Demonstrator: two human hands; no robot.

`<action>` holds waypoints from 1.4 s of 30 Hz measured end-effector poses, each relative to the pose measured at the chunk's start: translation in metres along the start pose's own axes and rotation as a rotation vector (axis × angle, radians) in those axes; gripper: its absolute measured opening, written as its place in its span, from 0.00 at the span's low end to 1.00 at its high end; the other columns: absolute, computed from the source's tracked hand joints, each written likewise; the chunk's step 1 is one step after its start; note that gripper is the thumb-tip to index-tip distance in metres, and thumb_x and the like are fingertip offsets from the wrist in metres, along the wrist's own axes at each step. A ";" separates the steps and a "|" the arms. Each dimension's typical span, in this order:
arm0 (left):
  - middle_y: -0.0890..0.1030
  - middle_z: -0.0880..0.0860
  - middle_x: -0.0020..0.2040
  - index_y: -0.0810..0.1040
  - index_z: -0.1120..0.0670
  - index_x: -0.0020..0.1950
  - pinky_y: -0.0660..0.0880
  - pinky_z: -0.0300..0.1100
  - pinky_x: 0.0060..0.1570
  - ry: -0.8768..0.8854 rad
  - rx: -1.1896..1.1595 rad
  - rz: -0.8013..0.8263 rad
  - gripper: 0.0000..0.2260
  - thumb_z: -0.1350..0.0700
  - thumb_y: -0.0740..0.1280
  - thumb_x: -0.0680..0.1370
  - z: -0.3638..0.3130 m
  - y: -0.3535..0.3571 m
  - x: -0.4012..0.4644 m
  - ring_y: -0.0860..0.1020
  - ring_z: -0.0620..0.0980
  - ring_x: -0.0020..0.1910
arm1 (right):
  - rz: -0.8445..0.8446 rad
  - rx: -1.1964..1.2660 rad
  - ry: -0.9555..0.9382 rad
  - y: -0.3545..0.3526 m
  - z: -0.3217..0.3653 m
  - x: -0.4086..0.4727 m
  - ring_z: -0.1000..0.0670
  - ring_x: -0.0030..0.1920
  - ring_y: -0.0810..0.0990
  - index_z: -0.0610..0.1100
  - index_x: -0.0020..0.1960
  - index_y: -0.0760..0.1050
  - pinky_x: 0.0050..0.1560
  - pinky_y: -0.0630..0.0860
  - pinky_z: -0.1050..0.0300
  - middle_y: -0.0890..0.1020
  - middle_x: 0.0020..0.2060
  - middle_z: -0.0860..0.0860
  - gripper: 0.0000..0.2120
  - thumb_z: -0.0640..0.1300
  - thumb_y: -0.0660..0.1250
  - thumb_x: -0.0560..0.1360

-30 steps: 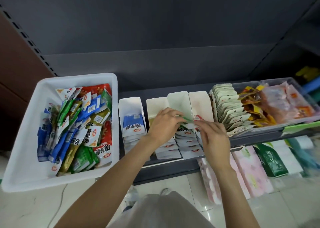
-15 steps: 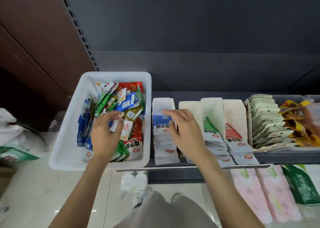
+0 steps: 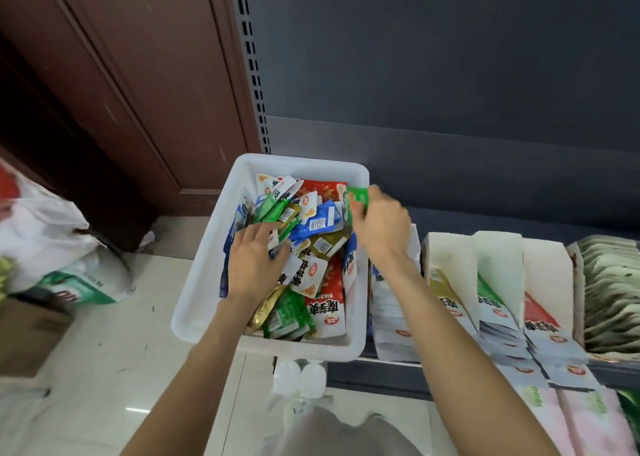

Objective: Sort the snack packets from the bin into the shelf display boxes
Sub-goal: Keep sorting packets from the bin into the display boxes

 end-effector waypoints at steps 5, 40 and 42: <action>0.82 0.50 0.56 0.77 0.53 0.61 0.75 0.41 0.58 -0.394 -1.090 0.295 0.18 0.46 0.66 0.75 -0.064 0.019 -0.012 0.80 0.45 0.54 | -0.042 1.054 0.367 -0.022 -0.032 -0.052 0.52 0.43 0.82 0.45 0.48 0.75 0.41 0.79 0.61 0.82 0.42 0.51 0.03 0.38 0.66 0.77; 0.82 0.48 0.55 0.80 0.48 0.59 0.68 0.40 0.57 0.846 -0.027 0.490 0.14 0.60 0.68 0.75 -0.283 0.171 -0.090 0.76 0.49 0.54 | -0.217 -0.010 0.086 -0.098 -0.214 -0.163 0.48 0.32 0.81 0.47 0.48 0.83 0.30 0.73 0.62 0.84 0.37 0.50 0.13 0.32 0.73 0.67; 0.81 0.48 0.56 0.80 0.48 0.59 0.69 0.39 0.57 0.743 -0.088 0.523 0.15 0.62 0.67 0.75 -0.274 0.164 -0.084 0.75 0.48 0.56 | -0.109 -0.090 0.053 -0.084 -0.211 -0.148 0.46 0.33 0.81 0.45 0.47 0.83 0.29 0.73 0.61 0.83 0.36 0.48 0.19 0.28 0.73 0.61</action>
Point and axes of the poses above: each hand's wrist, its own x-axis towards the middle knuckle, its own y-axis out of the palm, z = x × y, the point moved 9 cm from there along x, towards the middle knuckle
